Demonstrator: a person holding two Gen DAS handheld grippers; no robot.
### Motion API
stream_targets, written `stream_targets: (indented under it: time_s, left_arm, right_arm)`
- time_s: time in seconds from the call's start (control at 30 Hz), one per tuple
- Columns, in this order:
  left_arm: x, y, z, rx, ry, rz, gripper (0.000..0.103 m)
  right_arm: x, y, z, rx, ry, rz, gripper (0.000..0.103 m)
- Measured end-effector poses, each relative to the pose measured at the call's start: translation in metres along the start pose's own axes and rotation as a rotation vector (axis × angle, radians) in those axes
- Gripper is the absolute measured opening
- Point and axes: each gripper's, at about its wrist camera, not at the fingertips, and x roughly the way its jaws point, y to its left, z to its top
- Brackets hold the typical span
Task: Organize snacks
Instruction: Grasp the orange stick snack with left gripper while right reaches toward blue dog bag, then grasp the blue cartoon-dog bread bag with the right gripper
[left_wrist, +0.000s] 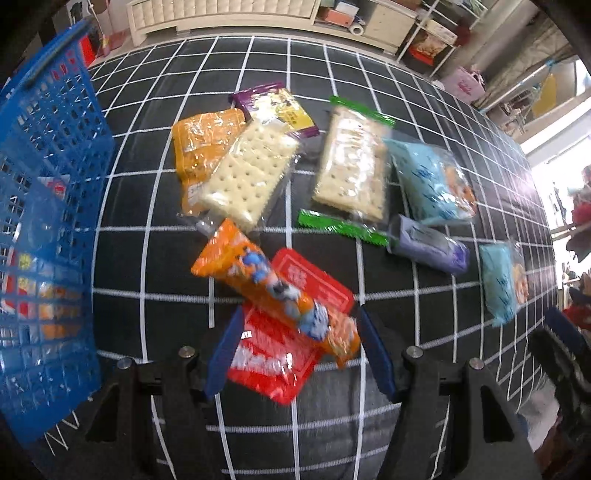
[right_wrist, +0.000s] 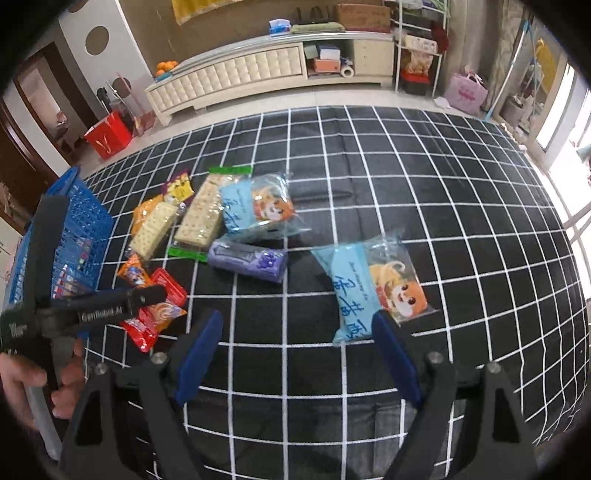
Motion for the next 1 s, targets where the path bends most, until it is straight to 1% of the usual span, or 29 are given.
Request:
stream_targets:
  time_s: [0.03, 0.13, 0.17, 0.23, 0.27, 0.33, 0.53, 0.67, 0.77, 0.83, 0.87, 1.0]
  left_arm:
    - [0.001, 0.000, 0.002, 0.000, 0.002, -0.002, 0.061]
    - [0.007, 0.001, 0.006, -0.005, 0.015, -0.010, 0.045]
    - [0.008, 0.001, 0.007, 0.001, 0.016, -0.018, 0.032]
    - [0.011, -0.002, 0.007, 0.018, 0.014, -0.023, 0.026]
    - [0.008, -0.003, 0.006, 0.024, 0.009, -0.023, 0.015]
    - [0.005, -0.006, 0.003, 0.038, -0.004, -0.021, 0.013]
    - [-0.010, -0.019, -0.011, 0.119, -0.030, -0.057, 0.012]
    - [-0.029, -0.034, -0.022, 0.184, -0.067, -0.081, 0.012]
    - [-0.044, -0.043, -0.027, 0.228, -0.092, -0.097, 0.012]
    - [-0.047, -0.049, -0.026, 0.250, -0.106, -0.101, 0.012]
    - [-0.050, -0.053, -0.027, 0.264, -0.113, -0.104, 0.012]
    - [-0.053, -0.066, -0.024, 0.295, -0.119, -0.118, 0.012]
  right_arm:
    - [0.000, -0.002, -0.001, 0.005, 0.002, 0.000, 0.086]
    - [-0.002, -0.007, -0.003, 0.020, -0.001, -0.002, 0.086]
    - [-0.003, -0.009, -0.003, 0.023, -0.001, -0.004, 0.086]
    - [-0.007, -0.011, -0.005, 0.026, 0.001, -0.010, 0.086]
    - [-0.008, -0.012, -0.005, 0.026, 0.000, -0.013, 0.086]
    - [-0.012, -0.012, -0.007, 0.025, -0.003, -0.019, 0.086]
    - [-0.023, -0.007, -0.008, 0.026, -0.019, -0.025, 0.086]
    - [-0.026, -0.005, -0.010, 0.019, -0.026, -0.027, 0.086]
    - [-0.023, -0.008, -0.010, 0.007, -0.035, -0.047, 0.087]
    - [-0.019, -0.013, -0.009, 0.010, -0.033, -0.057, 0.097]
    - [-0.017, -0.016, -0.008, 0.014, -0.032, -0.056, 0.099]
    - [-0.005, -0.030, 0.001, 0.023, -0.008, -0.101, 0.101]
